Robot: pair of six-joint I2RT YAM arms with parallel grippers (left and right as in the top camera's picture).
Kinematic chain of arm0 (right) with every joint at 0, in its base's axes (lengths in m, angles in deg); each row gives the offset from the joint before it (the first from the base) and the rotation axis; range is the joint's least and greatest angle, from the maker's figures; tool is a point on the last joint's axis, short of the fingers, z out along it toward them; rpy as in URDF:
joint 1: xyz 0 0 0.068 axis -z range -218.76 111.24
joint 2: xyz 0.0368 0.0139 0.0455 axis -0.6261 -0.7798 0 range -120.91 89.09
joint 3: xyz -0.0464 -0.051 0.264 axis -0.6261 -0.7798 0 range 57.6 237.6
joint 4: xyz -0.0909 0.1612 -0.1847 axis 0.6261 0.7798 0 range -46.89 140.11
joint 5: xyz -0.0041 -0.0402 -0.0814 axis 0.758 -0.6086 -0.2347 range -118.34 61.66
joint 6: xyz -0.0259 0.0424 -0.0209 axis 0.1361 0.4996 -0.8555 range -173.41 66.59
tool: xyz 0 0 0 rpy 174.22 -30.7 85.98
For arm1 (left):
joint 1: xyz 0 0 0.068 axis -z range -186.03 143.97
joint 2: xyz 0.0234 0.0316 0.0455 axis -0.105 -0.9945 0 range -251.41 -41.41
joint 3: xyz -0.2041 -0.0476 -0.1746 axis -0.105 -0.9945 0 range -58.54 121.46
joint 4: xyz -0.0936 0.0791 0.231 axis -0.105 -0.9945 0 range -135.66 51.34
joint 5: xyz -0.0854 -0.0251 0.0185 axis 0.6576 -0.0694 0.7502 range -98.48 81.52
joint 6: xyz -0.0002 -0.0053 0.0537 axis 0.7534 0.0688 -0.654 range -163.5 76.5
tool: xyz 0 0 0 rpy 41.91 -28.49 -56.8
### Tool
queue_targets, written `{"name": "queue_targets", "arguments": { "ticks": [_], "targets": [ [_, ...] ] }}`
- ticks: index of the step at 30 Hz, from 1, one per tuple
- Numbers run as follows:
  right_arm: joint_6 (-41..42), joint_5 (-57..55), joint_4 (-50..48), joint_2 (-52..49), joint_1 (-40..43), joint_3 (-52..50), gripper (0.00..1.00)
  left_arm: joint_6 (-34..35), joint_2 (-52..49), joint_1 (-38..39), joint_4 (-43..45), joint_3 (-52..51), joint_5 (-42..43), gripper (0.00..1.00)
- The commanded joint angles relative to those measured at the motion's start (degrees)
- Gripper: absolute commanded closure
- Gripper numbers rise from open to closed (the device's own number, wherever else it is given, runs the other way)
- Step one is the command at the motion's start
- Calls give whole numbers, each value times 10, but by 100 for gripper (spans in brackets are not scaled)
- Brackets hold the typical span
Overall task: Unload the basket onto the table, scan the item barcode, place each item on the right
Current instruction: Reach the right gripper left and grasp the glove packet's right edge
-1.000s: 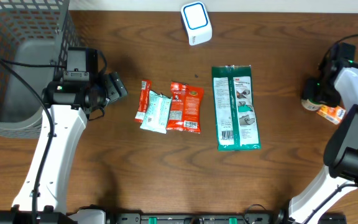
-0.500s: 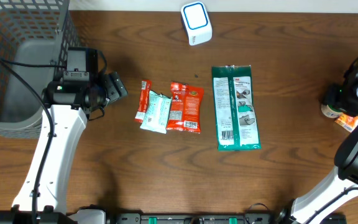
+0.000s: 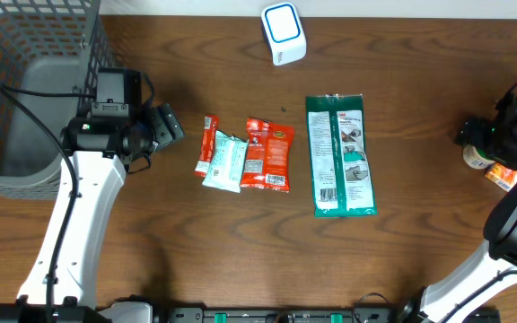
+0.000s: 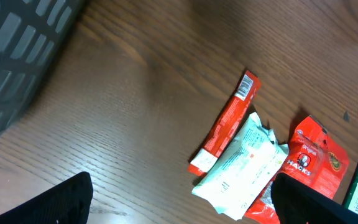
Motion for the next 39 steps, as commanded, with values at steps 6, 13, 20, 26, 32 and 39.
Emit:
{"name": "queue_targets", "arguments": {
  "ticks": [6,13,20,26,32,39],
  "targets": [
    [-2,20,70,73,1,108,1,-10,-2,-2,-2,6,-7,8],
    [-2,134,107,163,-9,130,1,-10,-2,-2,-2,6,-7,8],
    [-3,273,191,183,-40,128,1,-10,-2,-2,-2,6,-7,8],
    [-17,275,245,183,-99,91,1,-10,-2,-2,-2,6,-7,8],
    [-41,236,211,183,-171,-6,1,-10,-2,-2,-2,6,-7,8],
    [-41,230,54,183,-225,-149,6,-10,-2,-2,-2,6,-7,8]
  ]
}}
